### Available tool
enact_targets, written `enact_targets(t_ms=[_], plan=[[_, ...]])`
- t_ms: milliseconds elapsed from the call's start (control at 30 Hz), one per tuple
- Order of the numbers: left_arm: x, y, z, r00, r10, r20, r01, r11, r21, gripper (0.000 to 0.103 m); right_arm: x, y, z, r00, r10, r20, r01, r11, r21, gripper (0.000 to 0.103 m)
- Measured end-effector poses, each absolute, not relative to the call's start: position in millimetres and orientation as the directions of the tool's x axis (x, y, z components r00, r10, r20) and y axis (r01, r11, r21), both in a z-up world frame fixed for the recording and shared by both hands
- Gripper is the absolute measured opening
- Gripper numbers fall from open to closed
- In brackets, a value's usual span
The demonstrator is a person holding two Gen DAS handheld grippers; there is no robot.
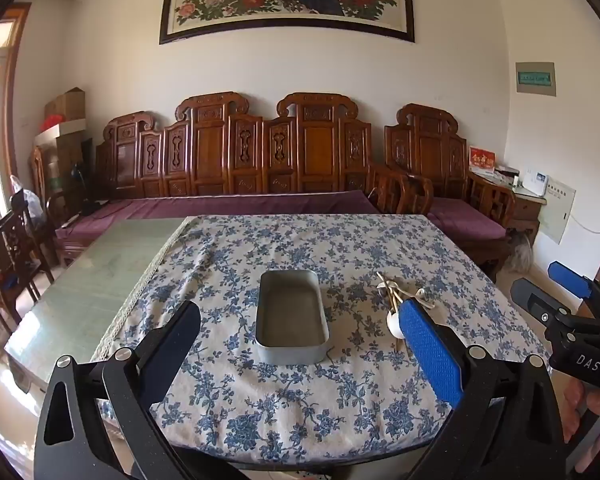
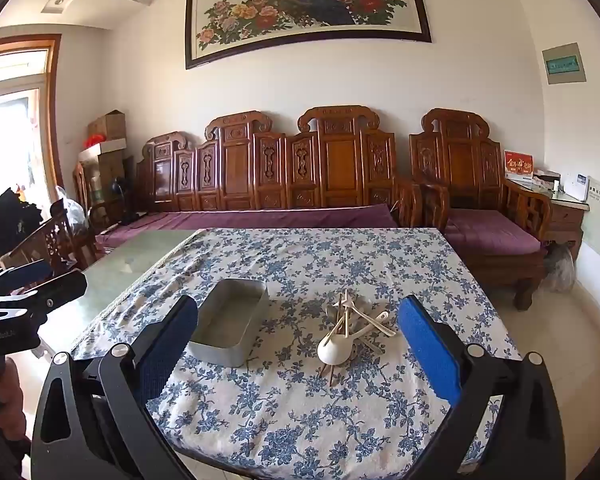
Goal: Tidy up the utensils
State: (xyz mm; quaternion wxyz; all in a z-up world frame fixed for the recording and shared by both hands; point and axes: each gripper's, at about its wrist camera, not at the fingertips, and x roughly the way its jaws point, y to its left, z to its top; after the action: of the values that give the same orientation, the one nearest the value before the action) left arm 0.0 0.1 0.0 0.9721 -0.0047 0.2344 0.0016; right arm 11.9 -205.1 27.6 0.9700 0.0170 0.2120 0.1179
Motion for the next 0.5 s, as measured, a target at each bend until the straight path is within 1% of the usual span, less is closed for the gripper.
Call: enact_targets(t_ms=[500], plan=[[-0.1, -0.3, -0.1, 0.892, 0.002, -0.452, -0.005, 1.0, -0.005, 0.096, 9.1, -203.1, 32.9, 0.884, 0.236, -0.403, -0.221, 0.972, 0.084, 0.101]])
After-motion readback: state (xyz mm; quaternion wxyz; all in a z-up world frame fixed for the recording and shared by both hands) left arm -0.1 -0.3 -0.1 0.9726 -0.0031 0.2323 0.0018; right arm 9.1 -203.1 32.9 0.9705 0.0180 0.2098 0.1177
